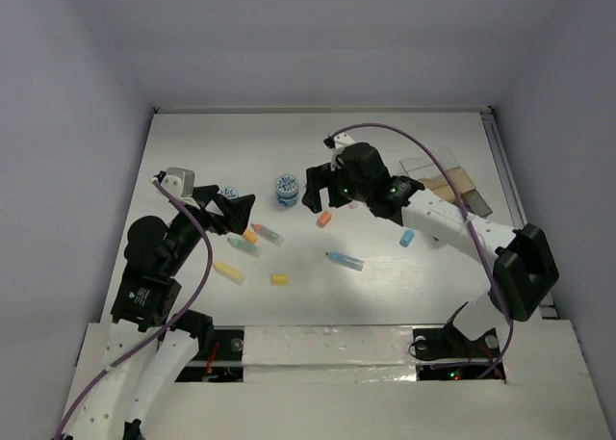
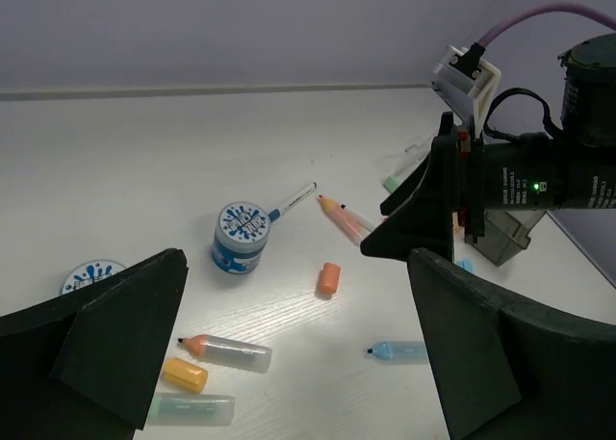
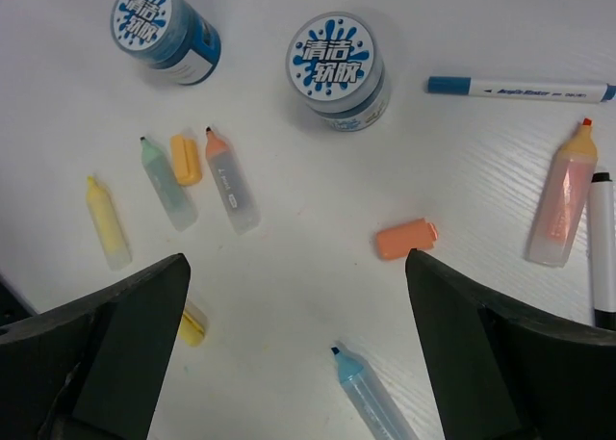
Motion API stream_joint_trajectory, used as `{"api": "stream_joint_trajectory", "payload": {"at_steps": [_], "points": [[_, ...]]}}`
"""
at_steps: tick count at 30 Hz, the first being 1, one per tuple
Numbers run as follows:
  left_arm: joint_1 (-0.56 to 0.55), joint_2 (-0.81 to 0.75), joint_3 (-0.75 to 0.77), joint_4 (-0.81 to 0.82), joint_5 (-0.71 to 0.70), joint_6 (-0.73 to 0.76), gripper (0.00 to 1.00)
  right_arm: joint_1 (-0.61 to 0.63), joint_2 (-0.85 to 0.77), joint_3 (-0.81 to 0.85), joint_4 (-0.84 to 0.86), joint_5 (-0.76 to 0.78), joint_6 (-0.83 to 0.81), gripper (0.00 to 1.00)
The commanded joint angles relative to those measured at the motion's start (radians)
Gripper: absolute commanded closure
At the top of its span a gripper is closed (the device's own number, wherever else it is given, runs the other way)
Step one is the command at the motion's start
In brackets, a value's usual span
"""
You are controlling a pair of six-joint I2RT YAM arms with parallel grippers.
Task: Sort the stationery into containers
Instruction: Pick up the stationery from the center of the board.
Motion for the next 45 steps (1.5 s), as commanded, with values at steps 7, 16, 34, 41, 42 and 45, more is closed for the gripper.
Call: {"api": "stream_joint_trajectory", "payload": {"at_steps": [7, 16, 34, 41, 42, 45], "points": [[0.009, 0.009, 0.008, 0.036, 0.013, 0.006, 0.01, 0.005, 0.093, 0.131, -0.022, 0.074, -0.050, 0.00], [0.009, 0.006, 0.003, 0.045, 0.033, 0.001, 0.01, 0.014, 0.292, 0.312, -0.106, 0.144, -0.064, 0.00], [0.000, -0.009, 0.005, 0.040, 0.010, -0.003, 0.01, 0.054, 0.656, 0.731, -0.301, 0.174, -0.130, 0.00], [0.000, -0.012, 0.005, 0.040, 0.012, -0.003, 0.01, 0.054, 0.730, 0.804, -0.319, 0.193, -0.140, 0.06], [0.000, -0.012, 0.005, 0.039, 0.010, -0.002, 0.01, 0.054, 0.731, 0.803, -0.313, 0.194, -0.140, 0.08], [-0.009, -0.012, 0.005, 0.040, 0.012, -0.003, 0.01, 0.063, 0.748, 0.815, -0.307, 0.190, -0.142, 0.21]]}}
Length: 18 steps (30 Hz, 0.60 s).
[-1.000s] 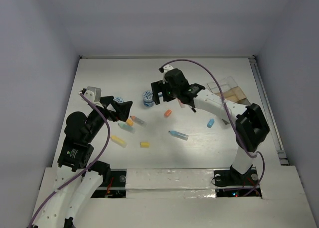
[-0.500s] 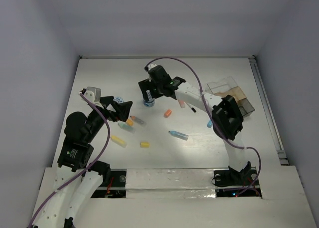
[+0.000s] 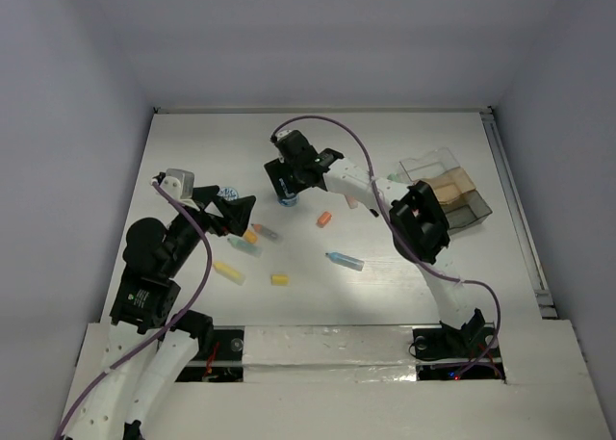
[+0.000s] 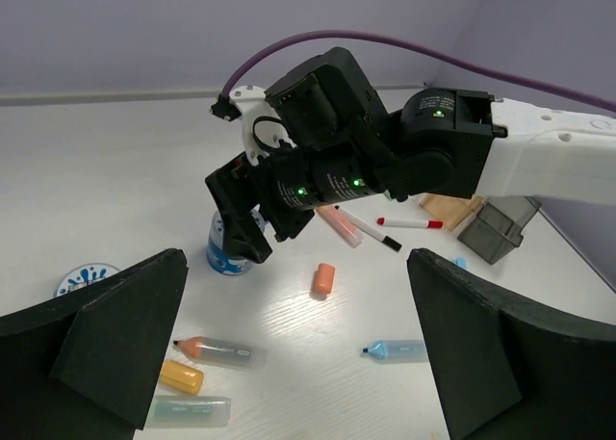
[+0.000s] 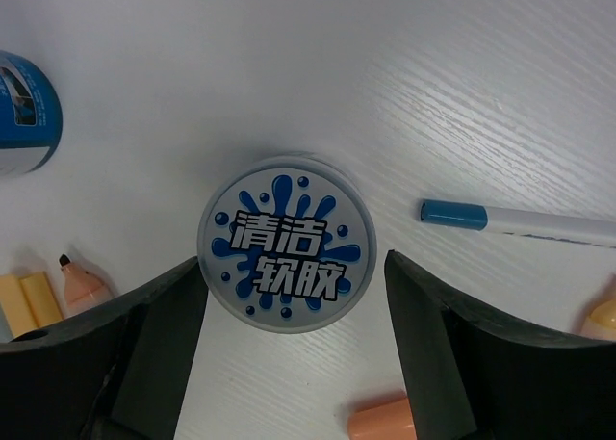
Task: Sort the stationery into containers
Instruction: Pick up the stationery from the center of the board.
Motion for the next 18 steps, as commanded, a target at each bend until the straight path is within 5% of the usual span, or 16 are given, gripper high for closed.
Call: {"api": "stream_joint_trajectory", "payload": {"at_steps": [1, 4, 8, 18], "points": [[-0.007, -0.009, 0.005, 0.040, -0.004, -0.002, 0.01, 0.018, 0.019, 0.072, -0.004, 0.013, -0.014, 0.22], [-0.007, -0.012, 0.005, 0.039, -0.015, -0.004, 0.01, 0.018, 0.030, 0.087, 0.008, 0.028, -0.012, 0.32], [-0.007, -0.016, 0.005, 0.037, -0.020, -0.002, 0.01, 0.018, 0.024, 0.096, 0.024, 0.048, -0.005, 0.61], [-0.007, -0.024, 0.003, 0.043, -0.030, -0.018, 0.01, -0.027, -0.289, -0.029, 0.153, 0.216, -0.005, 0.68]]}}
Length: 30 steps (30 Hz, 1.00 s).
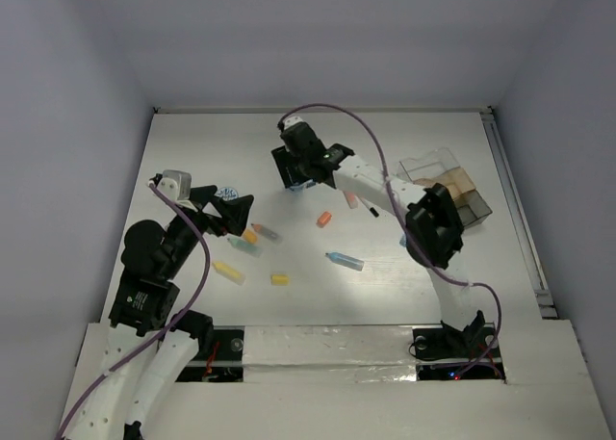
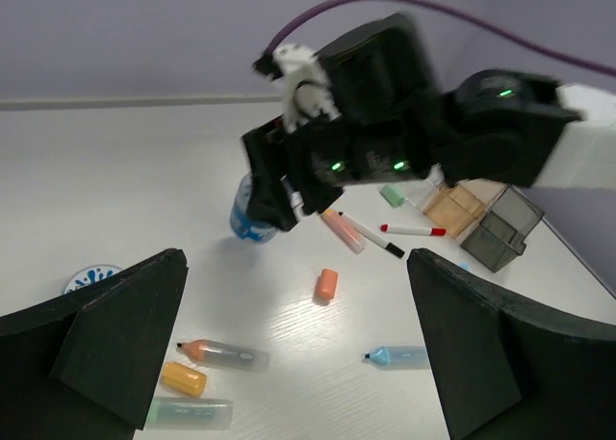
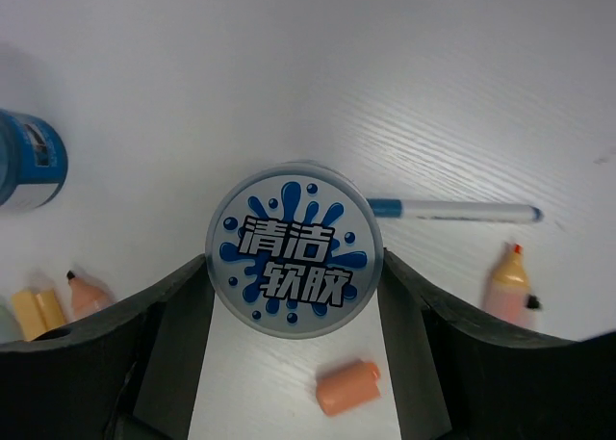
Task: Sort the stationery into containers
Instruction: Pick up the stationery from the center of the board, then place the stationery in the storage box.
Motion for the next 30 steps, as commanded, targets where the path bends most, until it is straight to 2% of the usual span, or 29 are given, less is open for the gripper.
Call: {"api": "stream_joint_trajectory", "payload": {"at_steps": [1, 4, 8, 13, 21, 30], "points": [[-0.017, -0.019, 0.001, 0.043, -0.011, -0.015, 0.01, -0.044, -0.276, -0.064, 0.150, 0.104, -0.008, 0.68], [-0.017, -0.027, -0.005, 0.052, 0.004, -0.016, 0.01, -0.145, -0.415, -0.202, 0.146, 0.124, -0.001, 0.68], [-0.037, -0.033, -0.006, 0.057, 0.017, -0.010, 0.01, -0.291, -0.563, -0.366, 0.141, 0.226, -0.004, 0.68], [-0.069, -0.034, -0.005, 0.051, -0.002, -0.008, 0.01, -0.530, -0.687, -0.527, 0.161, 0.181, 0.022, 0.68], [-0.098, -0.033, -0.005, 0.048, -0.005, -0.001, 0.01, -0.720, -0.640, -0.550, 0.190, 0.138, 0.038, 0.69], [-0.107, -0.030, -0.005, 0.046, -0.003, 0.004, 0.01, -0.765, -0.500, -0.472, 0.178, 0.076, 0.035, 0.70]]}}
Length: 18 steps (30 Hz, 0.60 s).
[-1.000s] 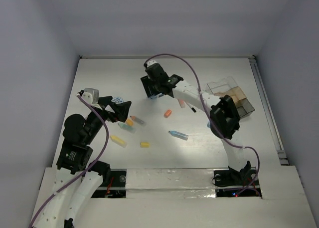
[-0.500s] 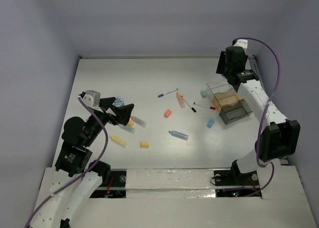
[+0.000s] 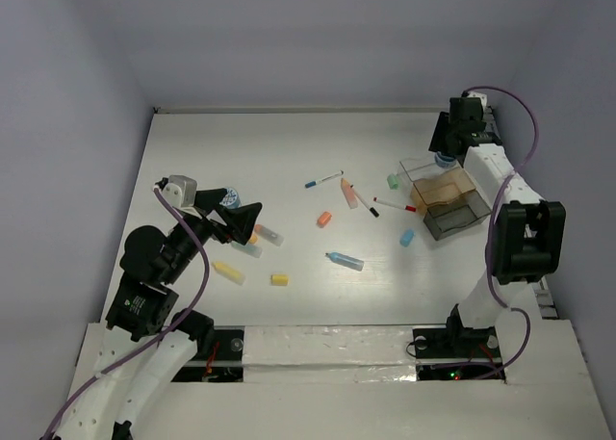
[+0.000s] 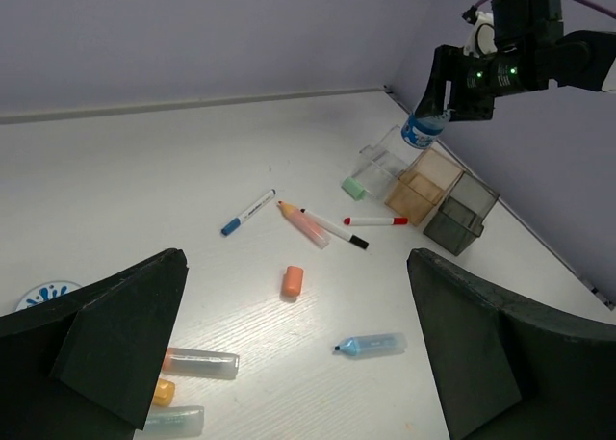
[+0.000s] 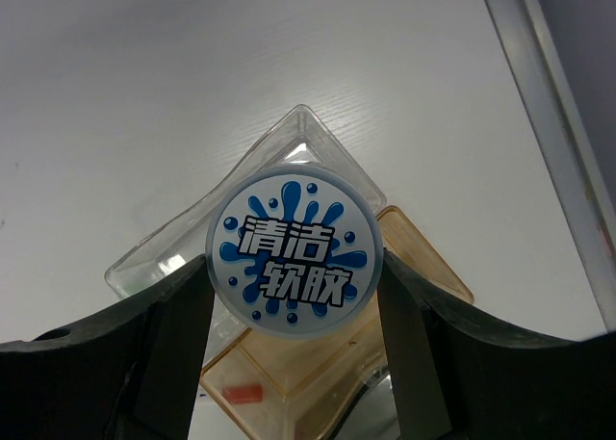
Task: Sort the stationery into containers
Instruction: Place the stationery in the storage box.
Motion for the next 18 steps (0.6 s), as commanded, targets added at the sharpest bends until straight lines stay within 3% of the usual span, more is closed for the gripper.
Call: {"api": "stream_joint_trajectory", "payload": {"at_steps": [1, 18], "points": [[-0.004, -0.002, -0.005, 0.040, -0.002, 0.010, 0.01, -0.018, 0.017, 0.066, 0.072, -0.032, 0.009, 0.70], [-0.004, 0.004, -0.005, 0.042, 0.004, 0.010, 0.01, -0.027, 0.109, 0.092, 0.089, -0.071, 0.008, 0.69]]}}
